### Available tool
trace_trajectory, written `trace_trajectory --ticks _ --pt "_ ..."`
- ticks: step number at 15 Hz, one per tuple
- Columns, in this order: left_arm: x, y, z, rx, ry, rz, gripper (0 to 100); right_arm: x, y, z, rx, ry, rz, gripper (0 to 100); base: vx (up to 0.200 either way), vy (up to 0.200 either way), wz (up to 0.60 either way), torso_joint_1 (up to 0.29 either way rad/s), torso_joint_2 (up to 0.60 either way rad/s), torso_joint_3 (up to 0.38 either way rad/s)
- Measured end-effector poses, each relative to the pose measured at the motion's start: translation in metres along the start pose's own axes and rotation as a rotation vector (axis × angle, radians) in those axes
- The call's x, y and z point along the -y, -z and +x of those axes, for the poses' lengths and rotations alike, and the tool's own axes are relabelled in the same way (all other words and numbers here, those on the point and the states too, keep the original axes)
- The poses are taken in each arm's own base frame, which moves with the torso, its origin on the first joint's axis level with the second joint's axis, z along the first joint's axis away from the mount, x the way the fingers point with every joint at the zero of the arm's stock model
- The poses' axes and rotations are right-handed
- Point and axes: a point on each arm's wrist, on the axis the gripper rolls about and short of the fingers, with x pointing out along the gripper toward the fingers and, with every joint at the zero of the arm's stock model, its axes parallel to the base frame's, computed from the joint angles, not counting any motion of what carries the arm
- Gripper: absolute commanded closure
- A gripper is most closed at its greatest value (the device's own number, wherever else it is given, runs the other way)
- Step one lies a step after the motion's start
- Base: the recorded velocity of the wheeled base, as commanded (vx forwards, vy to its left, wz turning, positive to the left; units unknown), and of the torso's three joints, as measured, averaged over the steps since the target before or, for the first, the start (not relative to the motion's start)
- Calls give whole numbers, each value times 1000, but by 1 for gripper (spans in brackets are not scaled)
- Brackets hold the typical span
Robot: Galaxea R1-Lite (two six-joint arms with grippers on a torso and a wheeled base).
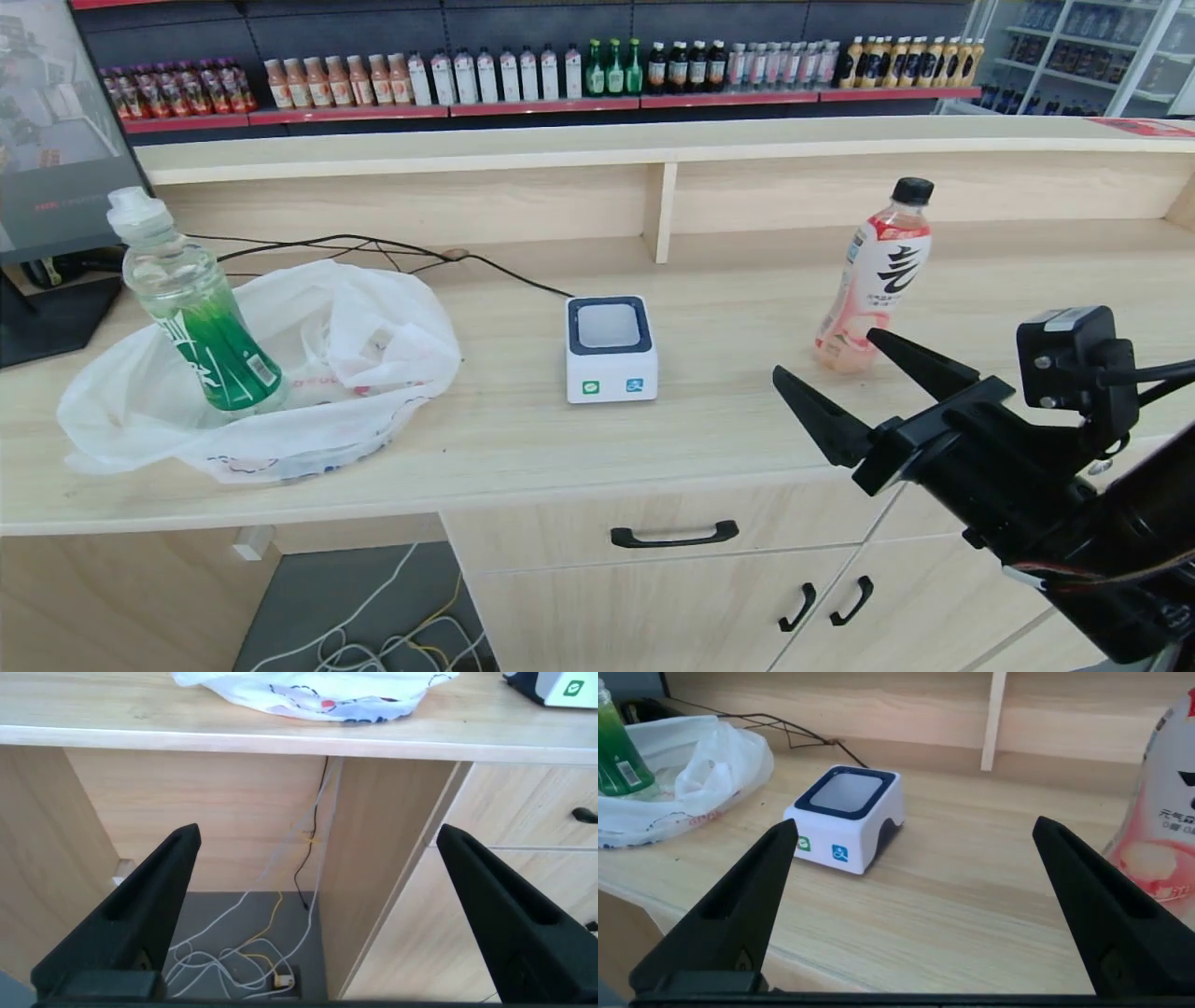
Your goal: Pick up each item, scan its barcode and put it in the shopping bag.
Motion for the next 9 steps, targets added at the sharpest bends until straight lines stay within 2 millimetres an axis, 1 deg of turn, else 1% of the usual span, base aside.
trace_trajectory --ticks 3,7,9 --pt "0 0 0 0 0 0 0 0 1 0 -5 0 0 0 0 -200 0 4 1 1" --pt "0 0 0 0 0 0 0 0 2 1 -8 0 -1 0 0 0 0 0 0 0" --pt "0 0 0 0 0 -1 0 6 3 4 -8 26 -6 0 0 0 0 0 0 0"
